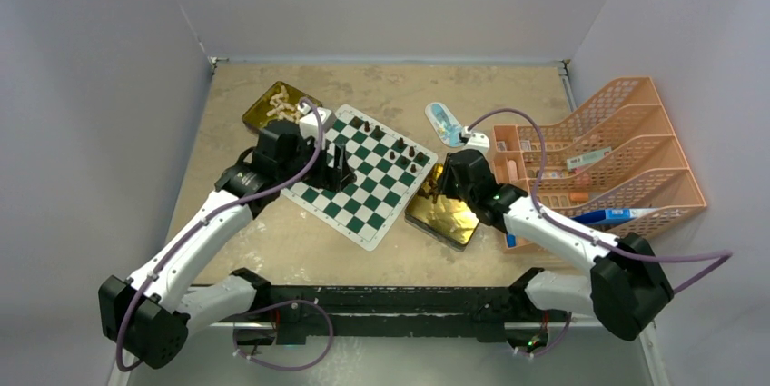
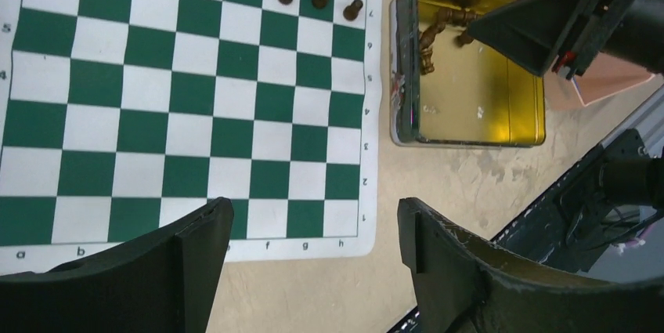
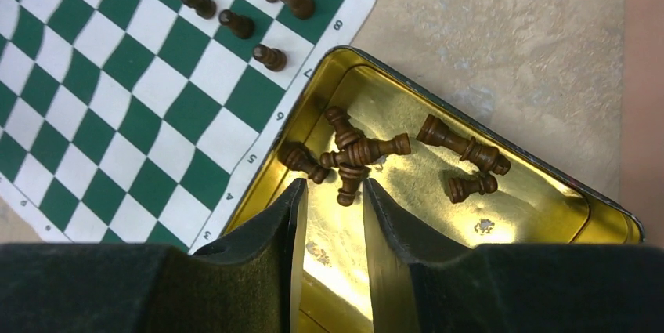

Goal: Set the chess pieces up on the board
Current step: Pick up the chess piece from the storage box.

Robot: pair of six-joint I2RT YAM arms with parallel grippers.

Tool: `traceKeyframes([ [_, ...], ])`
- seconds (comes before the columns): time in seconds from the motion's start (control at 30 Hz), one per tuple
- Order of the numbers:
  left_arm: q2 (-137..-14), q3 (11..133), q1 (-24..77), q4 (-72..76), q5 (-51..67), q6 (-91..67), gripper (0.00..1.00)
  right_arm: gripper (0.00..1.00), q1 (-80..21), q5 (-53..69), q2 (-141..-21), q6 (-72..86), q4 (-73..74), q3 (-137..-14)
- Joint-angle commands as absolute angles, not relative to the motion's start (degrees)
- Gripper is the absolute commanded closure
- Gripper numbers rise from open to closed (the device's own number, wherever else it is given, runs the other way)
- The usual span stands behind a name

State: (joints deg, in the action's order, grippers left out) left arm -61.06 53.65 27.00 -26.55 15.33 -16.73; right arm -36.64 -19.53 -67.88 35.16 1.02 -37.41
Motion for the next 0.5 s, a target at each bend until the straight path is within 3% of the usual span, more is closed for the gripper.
traceKeyframes([
  [0.0, -57.6, 52.0, 26.8, -27.4, 16.0, -14.5, 0.22, 0.66, -35.7, -17.5, -70.9, 36.9, 1.0, -39.8],
  [0.17, -59.3, 51.6, 26.8, -31.1, 17.9, -11.9, 0.09, 0.67, -35.6, -16.0, -75.8, 38.1, -0.4, -39.5],
  [0.47, -56.4, 50.0, 26.8, -28.7, 19.9, -12.2, 0.10, 0.67, -35.6, -14.2, -79.6, 39.2, -3.9, -37.7],
])
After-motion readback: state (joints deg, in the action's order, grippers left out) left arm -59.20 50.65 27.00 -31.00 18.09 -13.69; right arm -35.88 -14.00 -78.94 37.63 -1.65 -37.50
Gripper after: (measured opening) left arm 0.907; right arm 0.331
